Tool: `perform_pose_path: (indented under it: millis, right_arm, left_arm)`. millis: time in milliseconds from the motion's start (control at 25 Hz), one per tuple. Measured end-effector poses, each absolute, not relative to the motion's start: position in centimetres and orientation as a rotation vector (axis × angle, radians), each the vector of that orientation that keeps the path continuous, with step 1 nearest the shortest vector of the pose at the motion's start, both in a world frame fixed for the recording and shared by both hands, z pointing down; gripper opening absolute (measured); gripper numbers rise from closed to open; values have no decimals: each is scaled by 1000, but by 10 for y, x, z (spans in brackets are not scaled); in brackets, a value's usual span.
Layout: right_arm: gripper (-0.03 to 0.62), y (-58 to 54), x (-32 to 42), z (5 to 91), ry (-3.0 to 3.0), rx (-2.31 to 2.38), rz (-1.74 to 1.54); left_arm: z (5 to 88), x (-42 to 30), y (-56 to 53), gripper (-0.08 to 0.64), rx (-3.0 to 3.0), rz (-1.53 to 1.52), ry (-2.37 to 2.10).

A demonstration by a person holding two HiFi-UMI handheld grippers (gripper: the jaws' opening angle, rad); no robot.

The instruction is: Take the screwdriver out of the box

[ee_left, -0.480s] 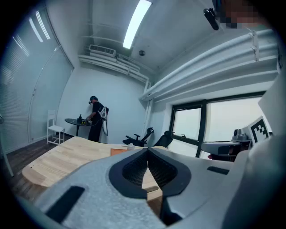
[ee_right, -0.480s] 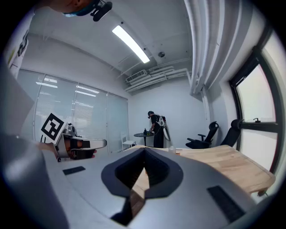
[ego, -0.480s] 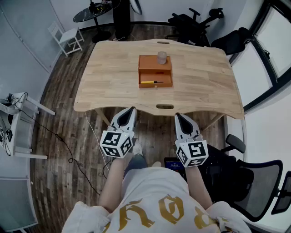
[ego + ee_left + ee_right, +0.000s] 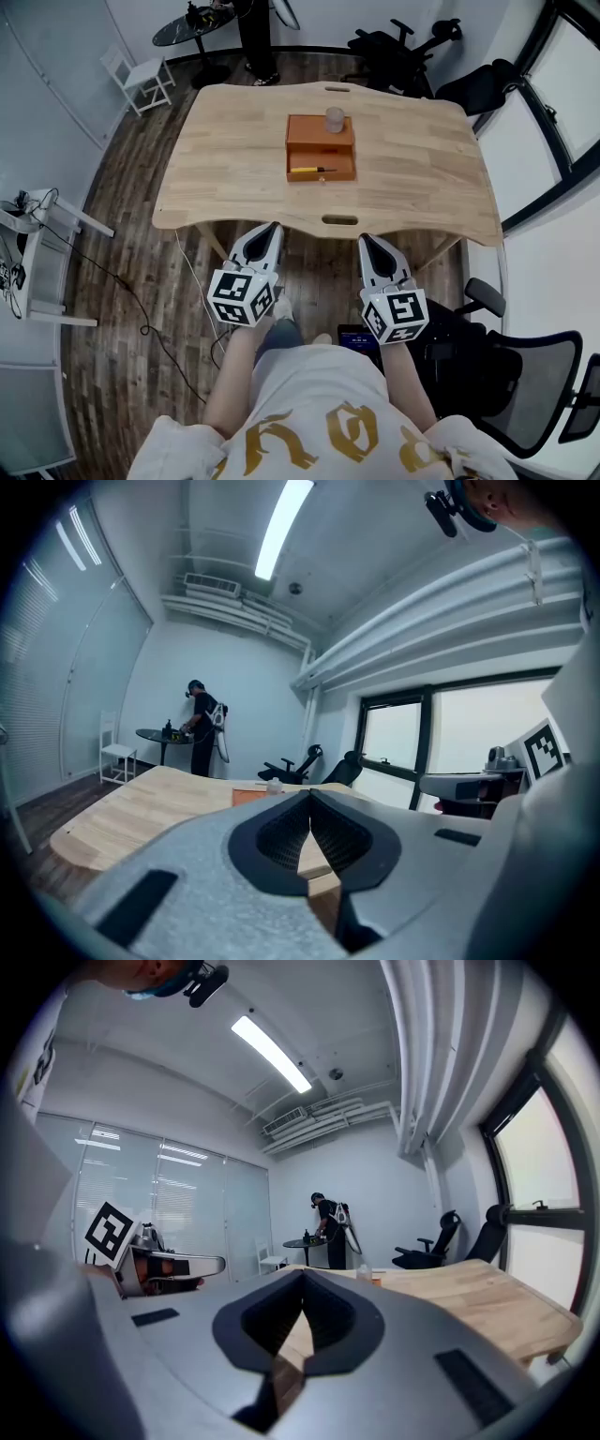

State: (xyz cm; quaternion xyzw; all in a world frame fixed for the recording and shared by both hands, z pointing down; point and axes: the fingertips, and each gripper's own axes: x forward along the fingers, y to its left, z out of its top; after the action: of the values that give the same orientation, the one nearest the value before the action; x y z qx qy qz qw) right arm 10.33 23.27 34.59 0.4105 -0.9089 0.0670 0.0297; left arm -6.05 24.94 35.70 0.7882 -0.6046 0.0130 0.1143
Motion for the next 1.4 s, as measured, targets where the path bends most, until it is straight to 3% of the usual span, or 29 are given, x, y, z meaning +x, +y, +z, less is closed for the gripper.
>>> perform_pose_path:
  millis: [760, 1400]
  right_arm:
    - [11, 218, 114, 356, -2792, 1253, 262]
    - [11, 55, 83, 402, -2676, 1309, 407]
  left_arm:
    - [358, -47, 233, 9, 2315, 75, -1754]
    - [408, -87, 57, 9, 2267, 140, -1644]
